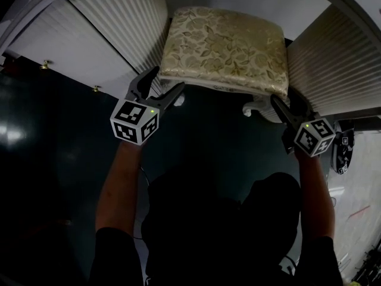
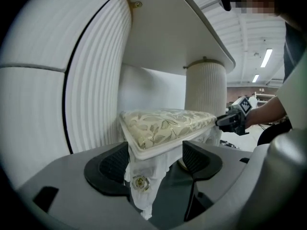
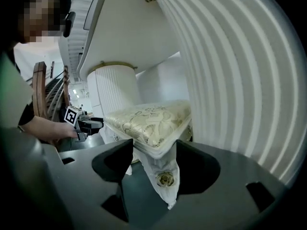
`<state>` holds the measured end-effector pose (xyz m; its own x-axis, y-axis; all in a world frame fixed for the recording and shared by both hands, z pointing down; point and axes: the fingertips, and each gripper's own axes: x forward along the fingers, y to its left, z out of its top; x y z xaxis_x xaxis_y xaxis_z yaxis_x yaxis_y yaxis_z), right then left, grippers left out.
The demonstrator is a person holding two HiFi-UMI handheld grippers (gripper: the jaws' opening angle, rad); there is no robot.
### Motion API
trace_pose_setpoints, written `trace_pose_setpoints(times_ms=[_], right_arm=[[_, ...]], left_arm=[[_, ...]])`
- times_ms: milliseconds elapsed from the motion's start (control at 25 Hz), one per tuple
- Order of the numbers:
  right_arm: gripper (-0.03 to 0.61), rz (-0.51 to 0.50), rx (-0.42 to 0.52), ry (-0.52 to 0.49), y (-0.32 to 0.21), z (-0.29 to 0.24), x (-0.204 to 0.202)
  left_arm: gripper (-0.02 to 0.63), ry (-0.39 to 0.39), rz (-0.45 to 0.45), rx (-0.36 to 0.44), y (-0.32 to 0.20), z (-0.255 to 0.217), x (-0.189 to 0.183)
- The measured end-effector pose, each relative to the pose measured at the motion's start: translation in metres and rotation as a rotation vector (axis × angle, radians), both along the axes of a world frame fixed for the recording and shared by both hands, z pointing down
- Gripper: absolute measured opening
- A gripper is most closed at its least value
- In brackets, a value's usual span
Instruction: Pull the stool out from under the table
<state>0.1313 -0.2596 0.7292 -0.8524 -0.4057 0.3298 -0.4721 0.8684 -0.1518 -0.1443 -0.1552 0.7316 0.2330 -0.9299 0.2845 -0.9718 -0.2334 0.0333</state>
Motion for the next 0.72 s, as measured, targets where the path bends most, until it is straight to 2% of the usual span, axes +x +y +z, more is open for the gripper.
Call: trace_pose_setpoints(times_ms=[120,360,720], right_arm=[[0.235,-0.014,-0.008,0.021,0.0043,0.0063,-0.0044],[0.235,0.002,-0.016,0.015,0.0036,0.0065,-0.0054],[0.235,-0.016,-0.020,0.026,0.0030,0.0064,-0.0054]], left_arm=[[0.350,-0.012,0.011,0.000,-0.0075,0.0016,0.0018],[0.351,0.034,-0.037,0.012,-0.0077,-0.0008,0.0043],[0.351,0.040,-0.037,0.016,-0.0040,-0.0004,0.0054]])
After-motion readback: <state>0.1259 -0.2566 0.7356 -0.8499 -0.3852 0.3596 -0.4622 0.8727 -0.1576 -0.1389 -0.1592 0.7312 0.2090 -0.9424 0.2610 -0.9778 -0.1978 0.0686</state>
